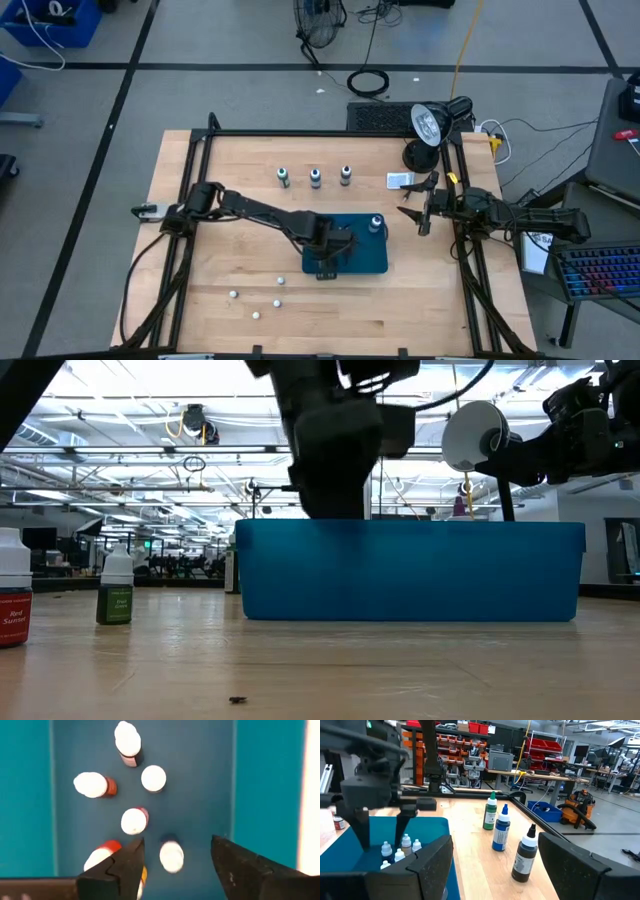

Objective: Pick & Place food coloring
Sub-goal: Put the small green food coloring bottle into the blue bin

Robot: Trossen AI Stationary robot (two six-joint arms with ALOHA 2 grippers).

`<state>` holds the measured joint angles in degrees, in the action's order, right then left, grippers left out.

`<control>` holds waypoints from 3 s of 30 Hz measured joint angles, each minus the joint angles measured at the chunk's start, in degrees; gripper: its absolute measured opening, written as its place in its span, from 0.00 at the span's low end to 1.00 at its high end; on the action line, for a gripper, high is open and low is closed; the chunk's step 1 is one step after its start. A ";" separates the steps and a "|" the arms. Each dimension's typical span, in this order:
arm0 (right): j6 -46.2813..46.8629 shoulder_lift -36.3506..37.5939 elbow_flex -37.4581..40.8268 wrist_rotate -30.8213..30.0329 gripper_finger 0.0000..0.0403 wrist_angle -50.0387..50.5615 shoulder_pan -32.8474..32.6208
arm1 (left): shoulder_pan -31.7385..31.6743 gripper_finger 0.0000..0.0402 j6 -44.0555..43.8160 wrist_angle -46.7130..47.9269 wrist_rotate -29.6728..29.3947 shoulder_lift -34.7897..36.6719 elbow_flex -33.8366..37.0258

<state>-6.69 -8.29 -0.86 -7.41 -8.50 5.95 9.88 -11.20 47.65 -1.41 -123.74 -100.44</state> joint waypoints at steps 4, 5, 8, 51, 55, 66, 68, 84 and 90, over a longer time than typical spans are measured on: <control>-0.01 0.00 0.00 0.01 0.69 0.03 0.01 | 0.79 0.61 0.64 4.51 -0.09 0.06 -5.64; -0.01 0.00 0.00 0.01 0.69 0.01 0.01 | 1.13 0.61 0.82 6.71 -0.09 0.06 -7.42; -0.01 0.00 0.00 0.01 0.69 0.01 0.01 | 2.70 0.61 0.82 14.46 -0.97 0.13 -13.02; -0.01 -0.15 0.00 0.01 0.69 0.08 0.00 | 17.04 0.61 -29.44 15.24 -1.54 5.70 13.83; -0.01 -0.15 0.00 0.01 0.69 0.08 0.01 | 17.04 0.61 -29.46 15.24 -1.41 5.70 13.83; 0.00 -0.15 0.01 -0.01 0.69 0.09 0.01 | 17.10 0.35 -30.08 15.30 -1.42 5.70 13.83; 0.01 -0.15 -0.01 0.01 0.69 0.08 0.01 | 17.10 0.28 -30.07 15.30 -1.41 5.70 13.83; -0.01 -0.13 0.02 0.01 0.69 0.10 0.01 | 16.03 0.15 -20.92 24.52 -10.93 12.06 5.30; 0.00 -0.13 -0.01 0.00 0.69 0.10 0.00 | 9.67 0.15 -12.48 25.14 -16.50 15.36 -2.48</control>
<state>-6.68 -8.43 -0.86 -7.41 -8.40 5.95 19.55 -23.68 72.80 -17.91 -108.38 -102.92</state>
